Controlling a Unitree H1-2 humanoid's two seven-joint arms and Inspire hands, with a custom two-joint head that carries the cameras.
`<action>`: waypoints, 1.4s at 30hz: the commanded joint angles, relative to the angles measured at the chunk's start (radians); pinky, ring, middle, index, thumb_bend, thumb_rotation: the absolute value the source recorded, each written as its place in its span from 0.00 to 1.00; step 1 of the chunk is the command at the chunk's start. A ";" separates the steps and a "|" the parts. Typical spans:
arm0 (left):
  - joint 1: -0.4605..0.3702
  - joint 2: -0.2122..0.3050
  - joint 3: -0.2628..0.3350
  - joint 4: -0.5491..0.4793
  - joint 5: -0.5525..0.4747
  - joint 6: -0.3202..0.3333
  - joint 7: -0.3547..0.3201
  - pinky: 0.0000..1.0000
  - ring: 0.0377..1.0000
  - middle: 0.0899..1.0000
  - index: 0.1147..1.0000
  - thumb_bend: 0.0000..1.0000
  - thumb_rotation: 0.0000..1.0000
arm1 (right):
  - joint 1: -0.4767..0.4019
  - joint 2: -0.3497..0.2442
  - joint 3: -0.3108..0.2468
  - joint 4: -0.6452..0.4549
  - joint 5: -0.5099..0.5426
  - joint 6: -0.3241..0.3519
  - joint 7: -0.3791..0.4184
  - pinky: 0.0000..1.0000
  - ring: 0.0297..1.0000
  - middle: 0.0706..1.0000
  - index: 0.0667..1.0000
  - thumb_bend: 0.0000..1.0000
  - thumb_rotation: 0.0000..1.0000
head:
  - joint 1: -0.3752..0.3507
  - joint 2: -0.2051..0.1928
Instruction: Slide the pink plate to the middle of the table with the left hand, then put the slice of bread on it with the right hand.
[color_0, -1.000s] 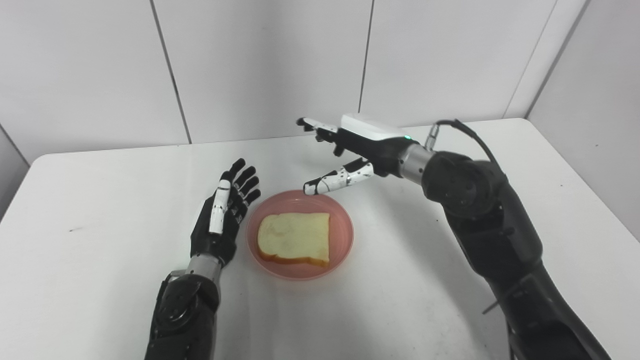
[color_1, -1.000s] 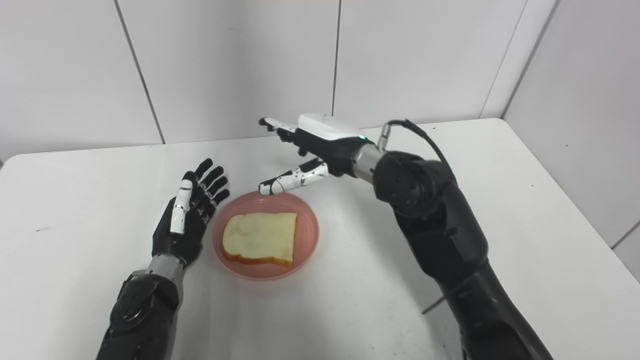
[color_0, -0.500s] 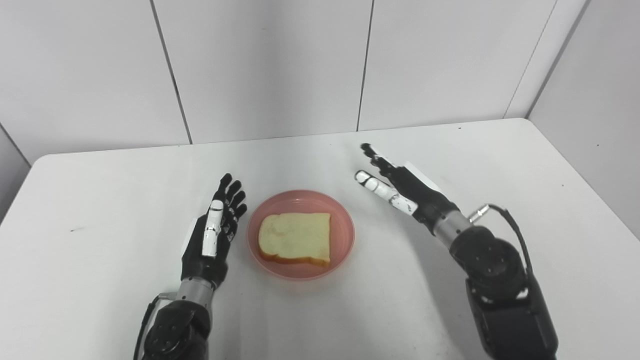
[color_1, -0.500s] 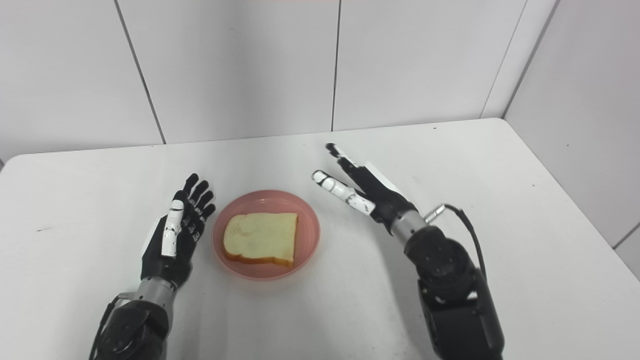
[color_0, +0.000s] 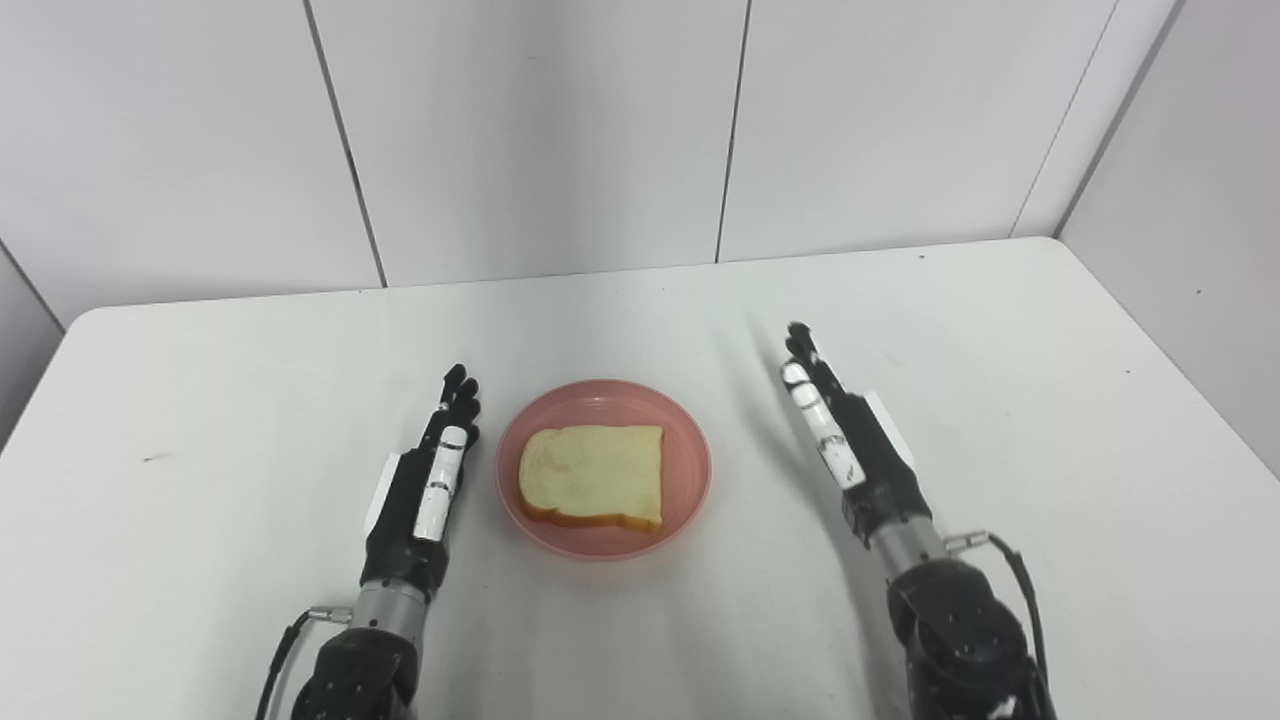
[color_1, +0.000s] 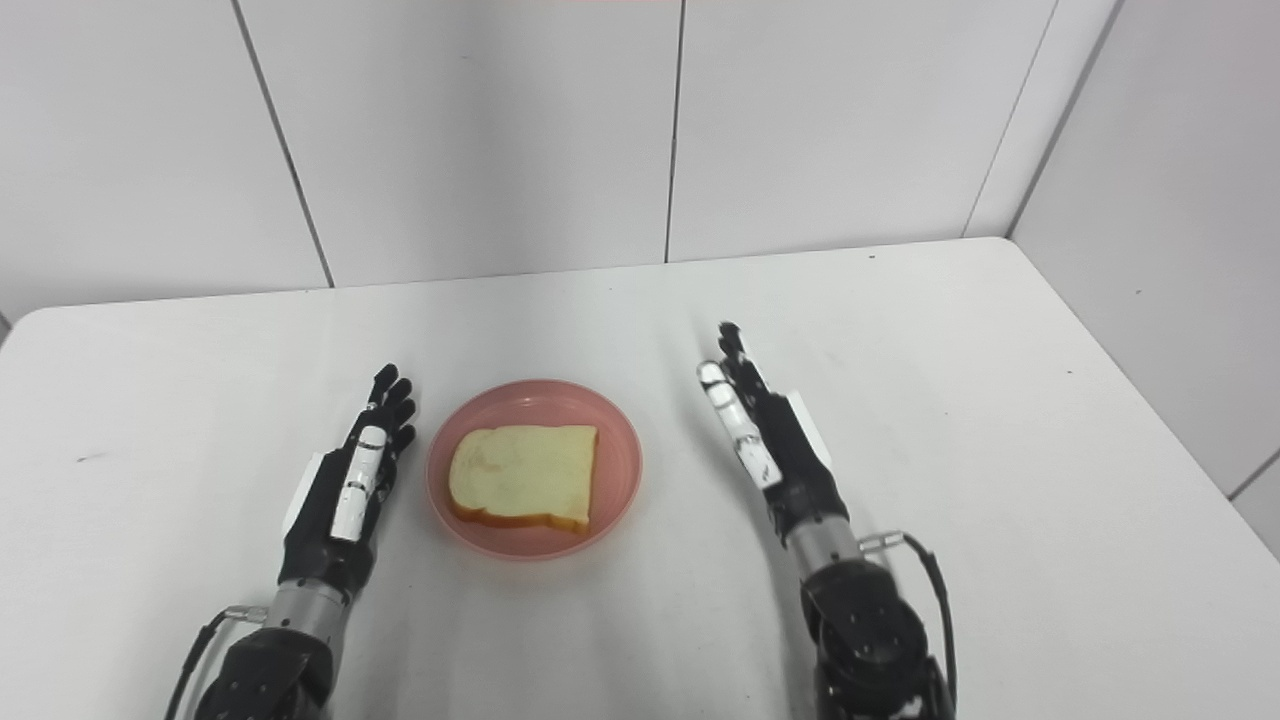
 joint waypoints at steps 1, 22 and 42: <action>0.045 0.003 0.000 0.005 -0.019 0.015 -0.009 1.00 1.00 1.00 1.00 0.62 1.00 | -0.020 0.007 0.010 -0.008 0.023 -0.092 -0.025 1.00 1.00 1.00 1.00 0.41 1.00 | 0.003 -0.001; 0.129 -0.012 -0.033 -0.002 -0.011 -0.036 -0.019 1.00 1.00 1.00 1.00 0.58 1.00 | 0.143 0.029 0.059 0.079 0.172 -0.206 -0.028 1.00 1.00 1.00 1.00 0.47 1.00 | 0.038 -0.026; 0.079 -0.026 -0.039 0.065 -0.029 0.006 -0.033 1.00 1.00 1.00 1.00 0.60 1.00 | 0.106 -0.043 0.088 0.256 0.217 -0.315 0.023 1.00 1.00 1.00 1.00 0.55 1.00 | 0.135 -0.032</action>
